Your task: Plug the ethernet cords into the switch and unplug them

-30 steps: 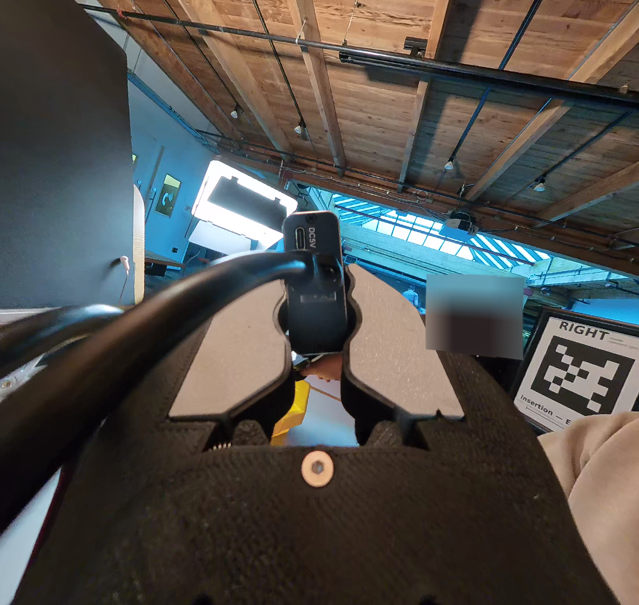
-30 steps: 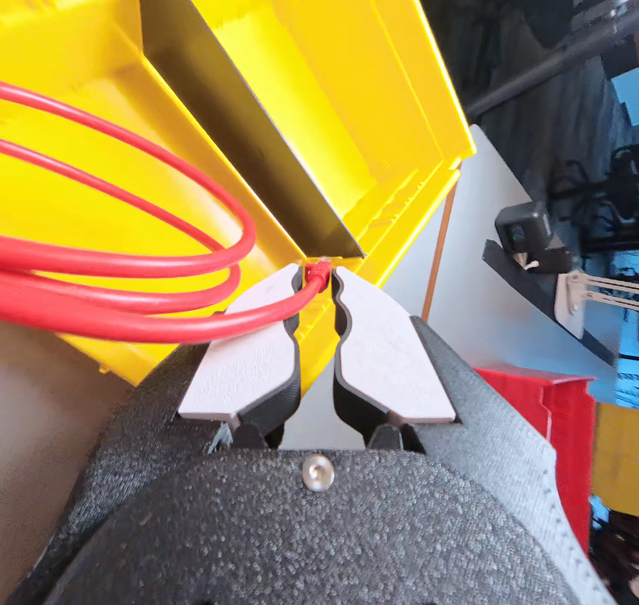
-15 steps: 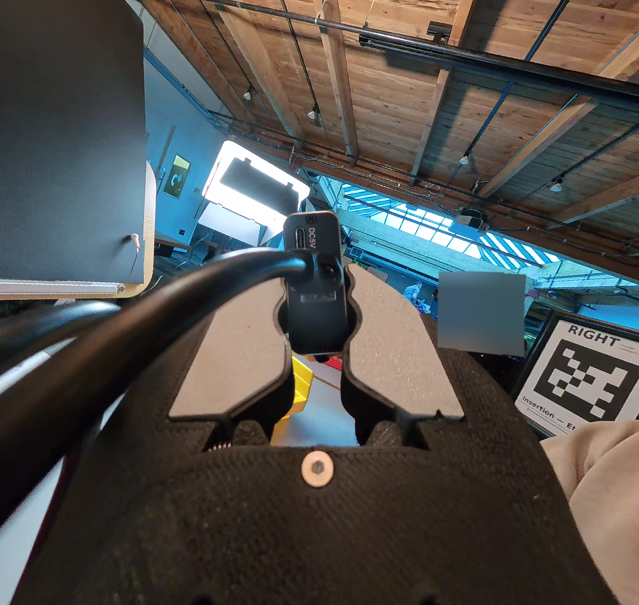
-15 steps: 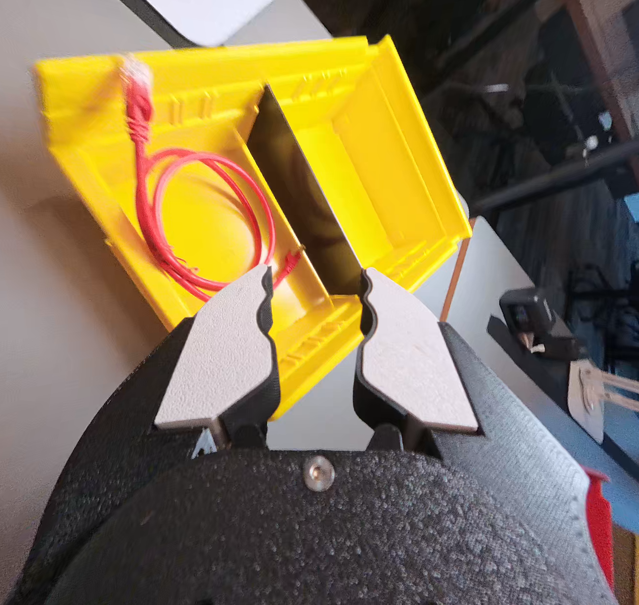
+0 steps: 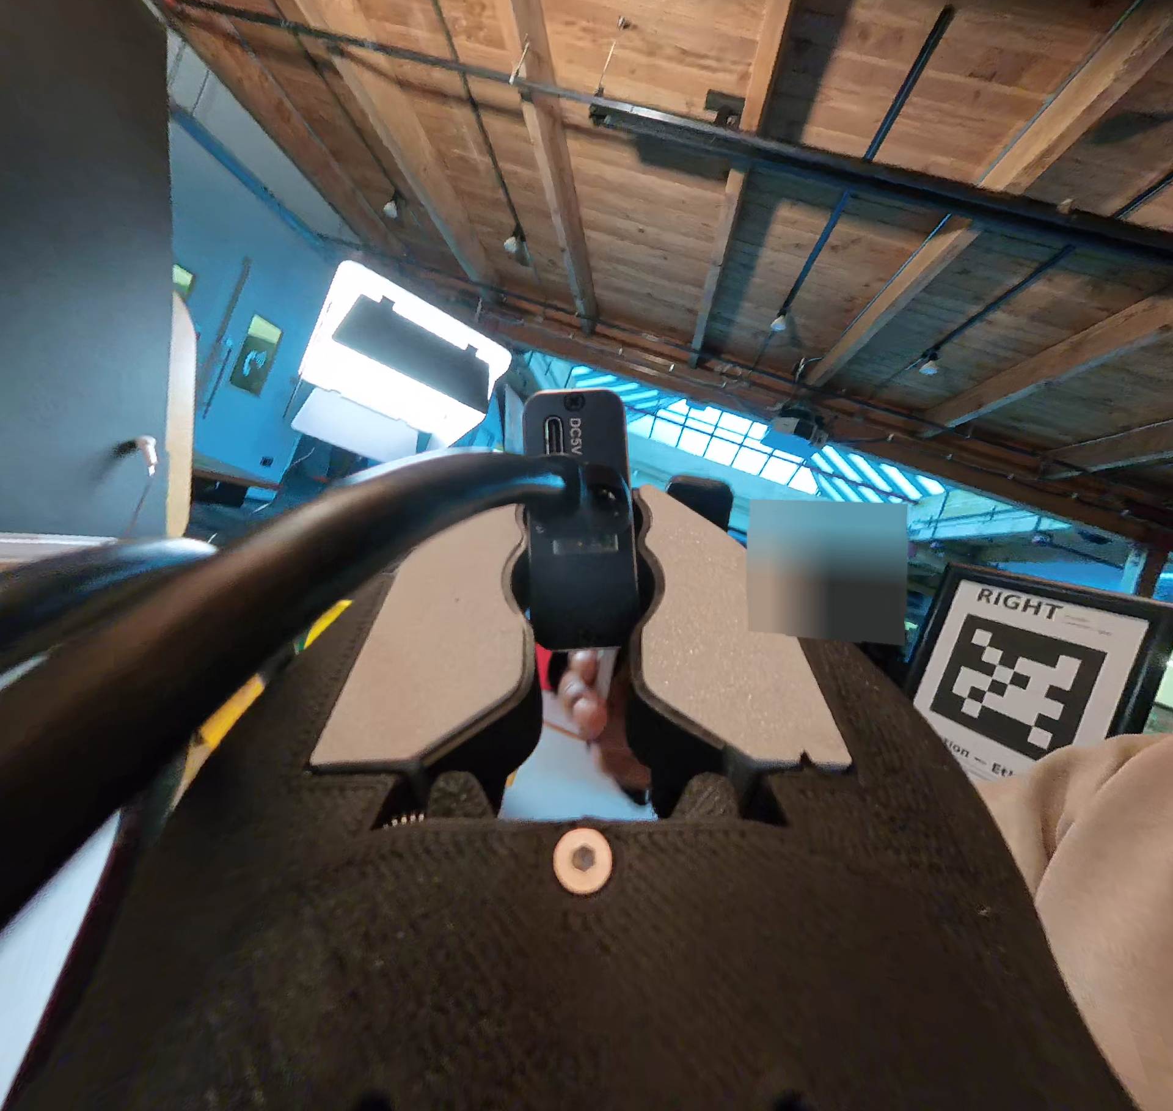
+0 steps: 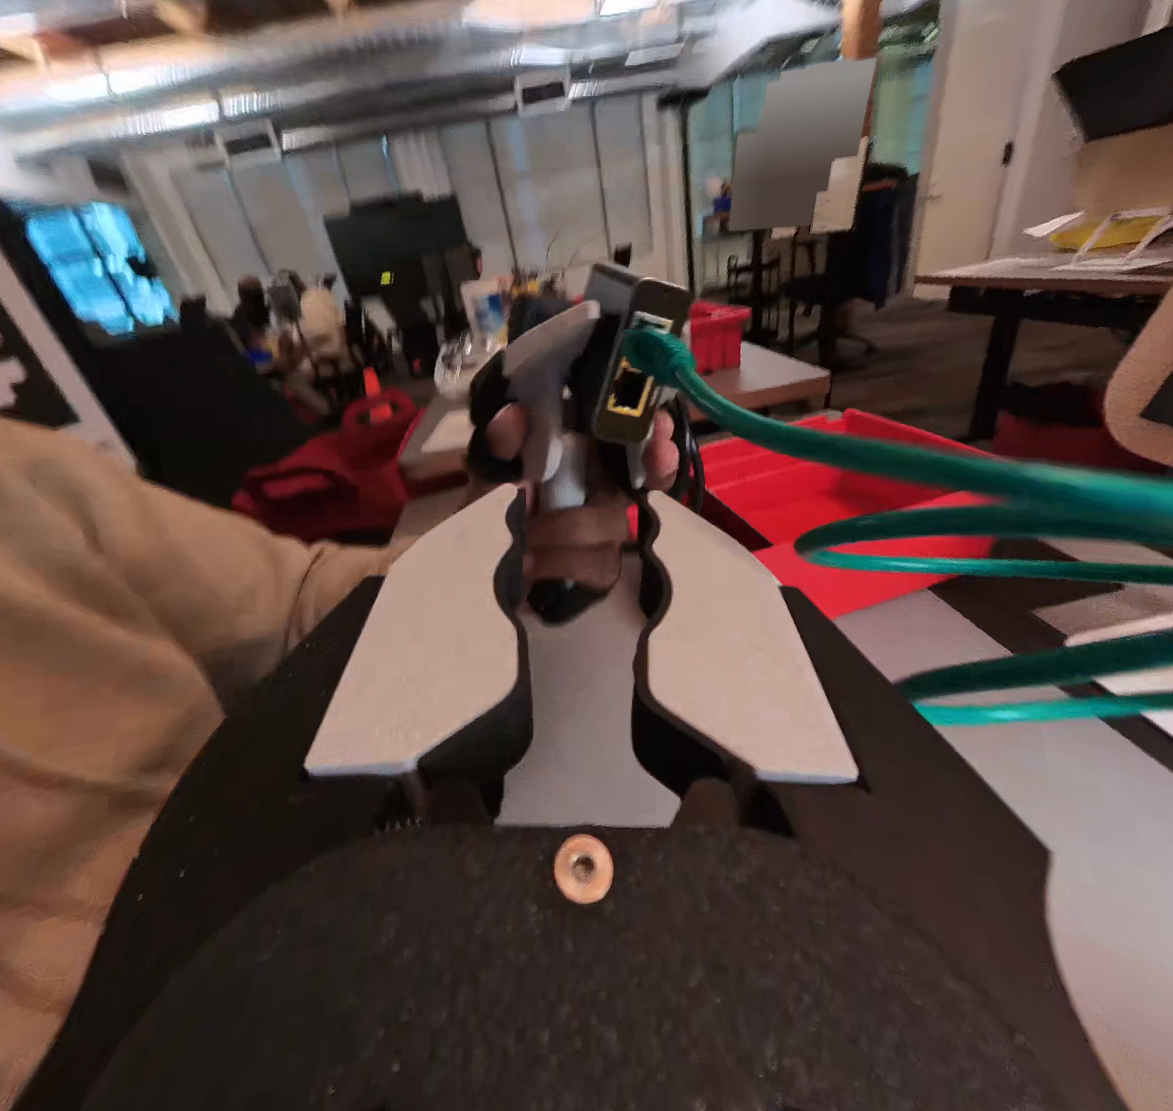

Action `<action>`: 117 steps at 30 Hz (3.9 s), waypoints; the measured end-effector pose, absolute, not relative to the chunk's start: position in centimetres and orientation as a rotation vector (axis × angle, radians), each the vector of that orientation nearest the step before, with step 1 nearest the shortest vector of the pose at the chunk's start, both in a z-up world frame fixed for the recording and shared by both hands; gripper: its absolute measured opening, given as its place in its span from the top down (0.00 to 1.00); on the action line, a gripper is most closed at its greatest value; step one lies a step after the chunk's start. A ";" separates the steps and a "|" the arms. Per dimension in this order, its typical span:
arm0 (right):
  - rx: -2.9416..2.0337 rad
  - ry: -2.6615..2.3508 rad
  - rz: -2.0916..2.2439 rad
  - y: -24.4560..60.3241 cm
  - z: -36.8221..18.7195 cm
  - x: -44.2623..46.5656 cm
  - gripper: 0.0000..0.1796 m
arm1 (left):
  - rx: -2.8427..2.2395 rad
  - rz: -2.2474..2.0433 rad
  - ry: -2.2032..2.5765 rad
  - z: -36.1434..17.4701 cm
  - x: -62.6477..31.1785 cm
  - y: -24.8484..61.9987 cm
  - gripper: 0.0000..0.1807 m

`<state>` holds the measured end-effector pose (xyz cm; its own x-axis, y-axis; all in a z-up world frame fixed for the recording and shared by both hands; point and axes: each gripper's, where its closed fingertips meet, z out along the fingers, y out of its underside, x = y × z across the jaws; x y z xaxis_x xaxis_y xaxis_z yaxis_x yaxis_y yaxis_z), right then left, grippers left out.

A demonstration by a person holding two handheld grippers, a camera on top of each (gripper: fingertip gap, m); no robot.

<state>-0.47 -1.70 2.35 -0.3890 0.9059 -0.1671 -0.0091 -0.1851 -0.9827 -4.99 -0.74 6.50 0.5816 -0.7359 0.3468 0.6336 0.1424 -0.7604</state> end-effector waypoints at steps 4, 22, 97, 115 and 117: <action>-1.062 -1.110 1.832 -1.1 3.5 -1.0 0.81 | -0.953 -1.005 0.119 6.4 -3.2 -1.3 0.85; -0.865 -1.289 1.901 -2.2 5.7 2.5 0.93 | -0.999 -0.981 0.348 5.6 1.8 -2.4 0.85; -1.991 -1.740 0.879 15.3 -12.1 13.5 0.92 | -1.274 -0.820 0.380 6.3 -2.4 -1.7 0.85; -2.063 -1.701 -0.164 21.7 -16.2 15.8 0.91 | -1.320 -0.811 0.419 5.4 -1.1 -1.5 0.85; -2.052 -1.698 -0.041 20.9 -15.3 15.3 0.88 | -1.324 -0.812 0.419 5.2 -1.0 -1.4 0.85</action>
<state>15.35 20.89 -15.33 0.2325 0.9200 0.3155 0.9341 -0.1208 -0.3360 -0.96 -1.36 5.20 0.6655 -0.7266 0.1708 0.2815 0.0324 -0.9590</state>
